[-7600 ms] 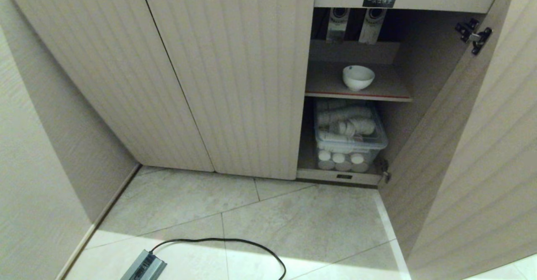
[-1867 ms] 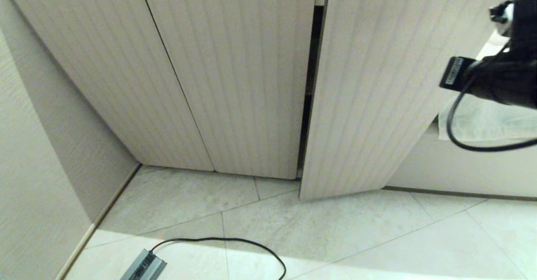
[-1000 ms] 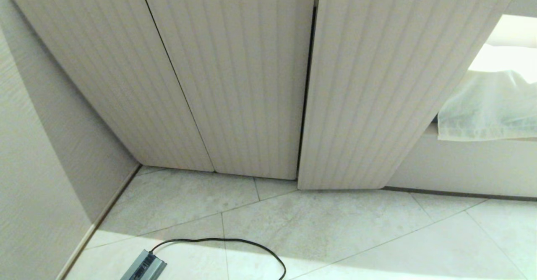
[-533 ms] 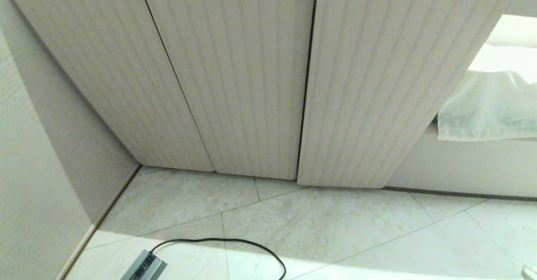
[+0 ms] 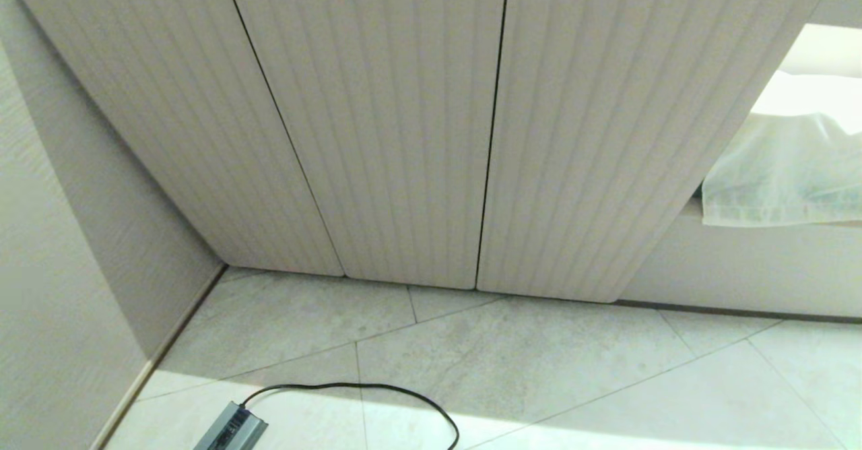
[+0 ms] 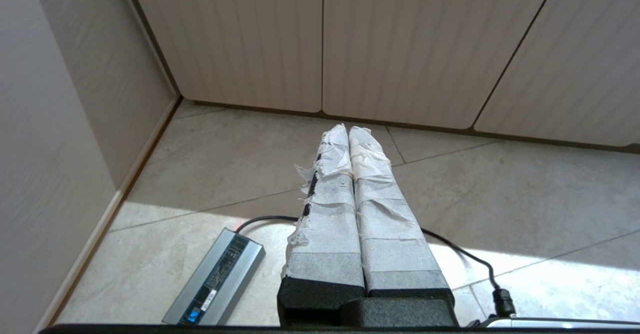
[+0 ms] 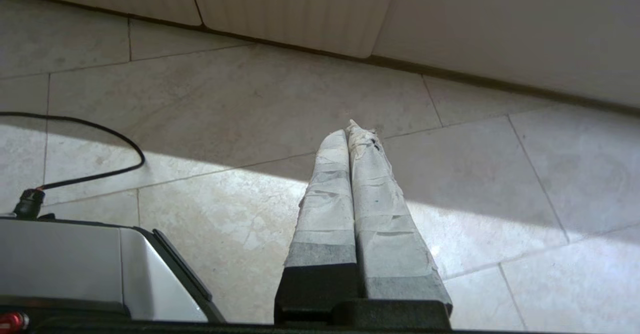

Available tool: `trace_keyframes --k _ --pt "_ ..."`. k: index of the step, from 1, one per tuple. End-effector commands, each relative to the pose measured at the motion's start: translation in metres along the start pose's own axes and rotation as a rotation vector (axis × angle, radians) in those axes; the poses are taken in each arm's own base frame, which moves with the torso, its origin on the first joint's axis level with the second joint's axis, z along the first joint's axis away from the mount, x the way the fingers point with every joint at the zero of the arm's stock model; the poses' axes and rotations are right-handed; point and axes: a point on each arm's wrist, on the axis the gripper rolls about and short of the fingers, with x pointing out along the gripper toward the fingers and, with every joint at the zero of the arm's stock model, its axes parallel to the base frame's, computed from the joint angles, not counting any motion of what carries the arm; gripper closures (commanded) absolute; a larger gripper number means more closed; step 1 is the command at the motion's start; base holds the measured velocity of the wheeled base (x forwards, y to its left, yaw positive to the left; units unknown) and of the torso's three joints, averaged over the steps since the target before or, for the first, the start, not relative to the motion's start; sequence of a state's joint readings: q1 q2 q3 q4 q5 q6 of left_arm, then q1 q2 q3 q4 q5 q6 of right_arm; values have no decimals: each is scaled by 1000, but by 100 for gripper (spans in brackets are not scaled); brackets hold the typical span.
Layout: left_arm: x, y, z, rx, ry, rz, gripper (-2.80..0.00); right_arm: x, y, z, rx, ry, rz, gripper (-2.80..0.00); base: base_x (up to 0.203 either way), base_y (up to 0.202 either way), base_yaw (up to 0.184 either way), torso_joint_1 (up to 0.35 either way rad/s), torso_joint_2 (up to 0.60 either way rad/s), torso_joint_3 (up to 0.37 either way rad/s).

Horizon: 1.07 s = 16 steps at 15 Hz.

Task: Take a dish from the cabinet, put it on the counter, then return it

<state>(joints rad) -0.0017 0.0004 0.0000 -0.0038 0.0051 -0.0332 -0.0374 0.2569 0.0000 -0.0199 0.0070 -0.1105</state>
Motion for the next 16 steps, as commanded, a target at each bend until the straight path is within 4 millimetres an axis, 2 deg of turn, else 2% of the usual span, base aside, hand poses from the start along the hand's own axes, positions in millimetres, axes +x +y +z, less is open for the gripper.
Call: trace_keyframes --k 1,8,16 --pt "0 0 0 -1 -2 0 0 1 0 -1 53 40 -21 0 0 0 0 0 0 0" --pt "0 0 0 -1 -2 0 0 0 0 -2 103 21 -4 0 0 0 0 0 0 0" --pt "0 0 0 -1 -1 0 0 -19 0 -10 73 -238 10 0 0 0 0 0 0 0"
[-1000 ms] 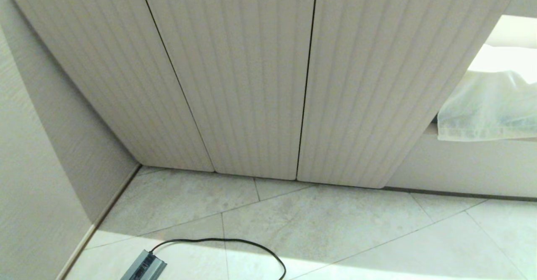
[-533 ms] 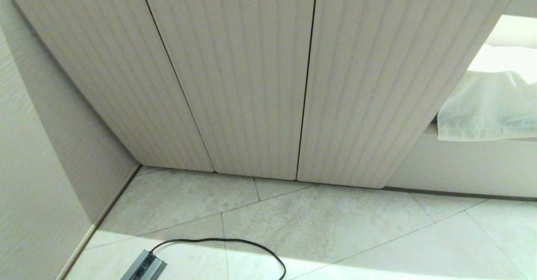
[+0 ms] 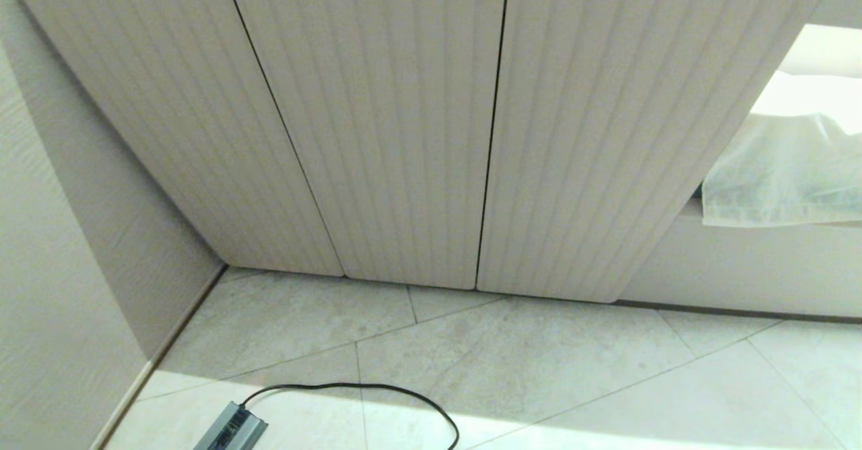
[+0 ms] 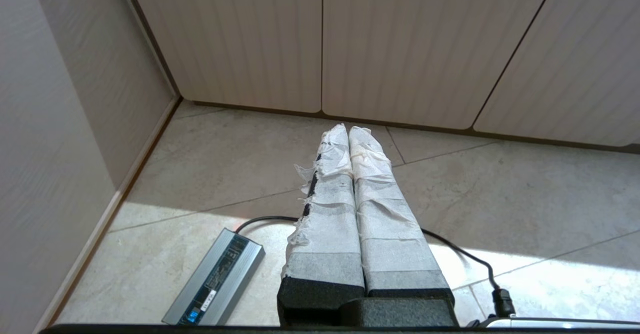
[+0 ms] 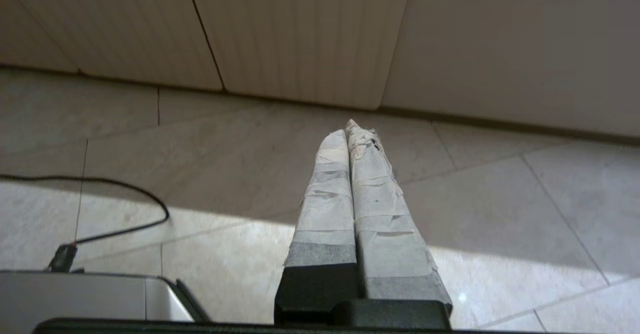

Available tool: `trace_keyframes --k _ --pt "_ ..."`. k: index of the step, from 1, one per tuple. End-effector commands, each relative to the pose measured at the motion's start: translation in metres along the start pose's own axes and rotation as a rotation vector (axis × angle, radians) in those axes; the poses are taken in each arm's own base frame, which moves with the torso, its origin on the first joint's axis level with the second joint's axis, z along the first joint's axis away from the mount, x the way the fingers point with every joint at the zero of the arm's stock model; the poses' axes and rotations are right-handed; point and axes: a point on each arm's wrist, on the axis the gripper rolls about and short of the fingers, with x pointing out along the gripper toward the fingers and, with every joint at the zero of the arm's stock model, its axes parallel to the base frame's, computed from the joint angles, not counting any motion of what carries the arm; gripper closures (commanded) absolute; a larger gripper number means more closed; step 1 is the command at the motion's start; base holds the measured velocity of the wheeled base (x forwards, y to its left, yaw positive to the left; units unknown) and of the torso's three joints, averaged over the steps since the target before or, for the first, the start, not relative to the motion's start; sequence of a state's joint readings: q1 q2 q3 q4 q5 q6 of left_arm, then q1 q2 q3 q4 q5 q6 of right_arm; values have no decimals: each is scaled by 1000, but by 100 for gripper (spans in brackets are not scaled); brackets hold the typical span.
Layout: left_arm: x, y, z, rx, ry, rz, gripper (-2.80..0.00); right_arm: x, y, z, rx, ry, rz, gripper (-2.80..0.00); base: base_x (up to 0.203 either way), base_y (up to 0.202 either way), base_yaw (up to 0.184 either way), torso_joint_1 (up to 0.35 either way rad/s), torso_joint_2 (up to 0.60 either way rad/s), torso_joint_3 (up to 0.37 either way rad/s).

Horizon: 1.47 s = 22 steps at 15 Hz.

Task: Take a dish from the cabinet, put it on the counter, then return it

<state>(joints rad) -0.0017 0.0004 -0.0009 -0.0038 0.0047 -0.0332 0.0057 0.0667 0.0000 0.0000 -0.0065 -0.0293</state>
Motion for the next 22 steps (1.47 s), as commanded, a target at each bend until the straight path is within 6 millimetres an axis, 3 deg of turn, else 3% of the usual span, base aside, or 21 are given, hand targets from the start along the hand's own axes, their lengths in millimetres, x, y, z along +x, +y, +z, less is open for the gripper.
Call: trace_keyframes --k 1,22 --pt "0 0 0 -1 0 0 0 -5 0 -2 -1 -67 -4 0 0 0 0 0 0 0" --pt "0 0 0 -1 0 2 0 -5 0 -2 33 -67 -5 0 0 0 0 0 0 0"
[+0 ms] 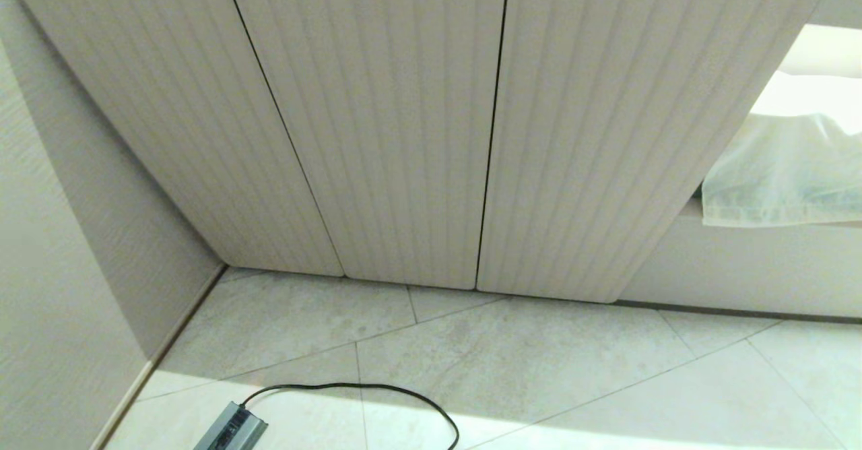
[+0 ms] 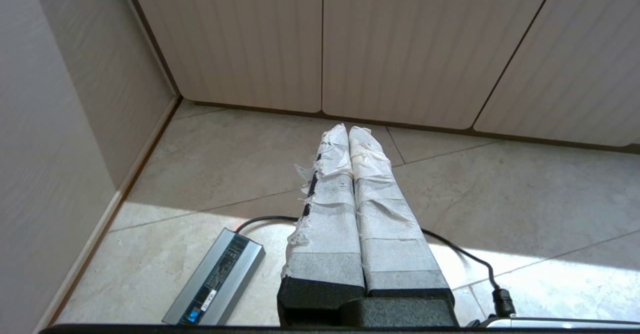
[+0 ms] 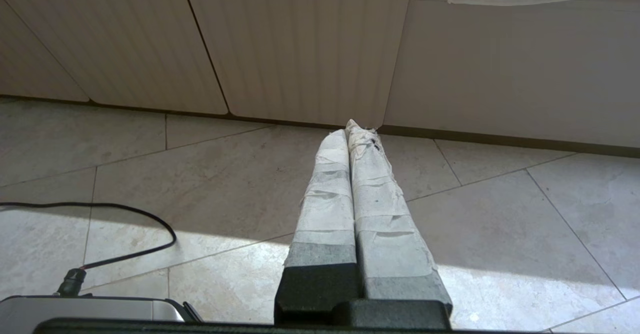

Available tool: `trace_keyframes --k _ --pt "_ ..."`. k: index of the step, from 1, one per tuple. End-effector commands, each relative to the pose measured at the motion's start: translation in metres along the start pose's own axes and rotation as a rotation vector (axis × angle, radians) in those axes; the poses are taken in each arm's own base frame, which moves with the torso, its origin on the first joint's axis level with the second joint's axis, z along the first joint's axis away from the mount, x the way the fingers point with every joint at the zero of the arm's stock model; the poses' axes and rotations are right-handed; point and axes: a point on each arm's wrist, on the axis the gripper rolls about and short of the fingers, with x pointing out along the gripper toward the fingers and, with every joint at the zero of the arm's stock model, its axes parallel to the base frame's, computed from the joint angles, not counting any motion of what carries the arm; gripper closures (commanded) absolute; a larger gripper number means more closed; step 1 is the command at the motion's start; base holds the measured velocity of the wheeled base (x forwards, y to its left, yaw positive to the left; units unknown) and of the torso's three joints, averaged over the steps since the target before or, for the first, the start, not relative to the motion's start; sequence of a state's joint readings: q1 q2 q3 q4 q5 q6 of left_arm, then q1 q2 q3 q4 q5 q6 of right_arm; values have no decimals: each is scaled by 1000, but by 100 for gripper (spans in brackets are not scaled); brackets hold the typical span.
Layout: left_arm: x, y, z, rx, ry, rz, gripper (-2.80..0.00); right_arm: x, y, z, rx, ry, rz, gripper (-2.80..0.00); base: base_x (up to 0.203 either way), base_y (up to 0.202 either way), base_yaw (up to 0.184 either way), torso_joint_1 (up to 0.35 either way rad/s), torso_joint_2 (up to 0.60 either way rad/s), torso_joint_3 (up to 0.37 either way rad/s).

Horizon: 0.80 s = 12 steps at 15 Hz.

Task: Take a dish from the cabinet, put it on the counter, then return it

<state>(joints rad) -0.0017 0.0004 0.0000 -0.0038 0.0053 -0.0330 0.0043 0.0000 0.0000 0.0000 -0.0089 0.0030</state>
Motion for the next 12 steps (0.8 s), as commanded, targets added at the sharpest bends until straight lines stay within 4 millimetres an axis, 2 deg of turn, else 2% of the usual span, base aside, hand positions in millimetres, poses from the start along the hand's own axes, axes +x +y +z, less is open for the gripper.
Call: trace_keyframes --k 1,12 --pt "0 0 0 -1 -1 -1 0 0 0 0 0 0 0 0 0 0 0 0 0 0" --pt "0 0 0 -1 -2 -1 0 0 0 0 9 0 1 0 0 0 0 0 0 0"
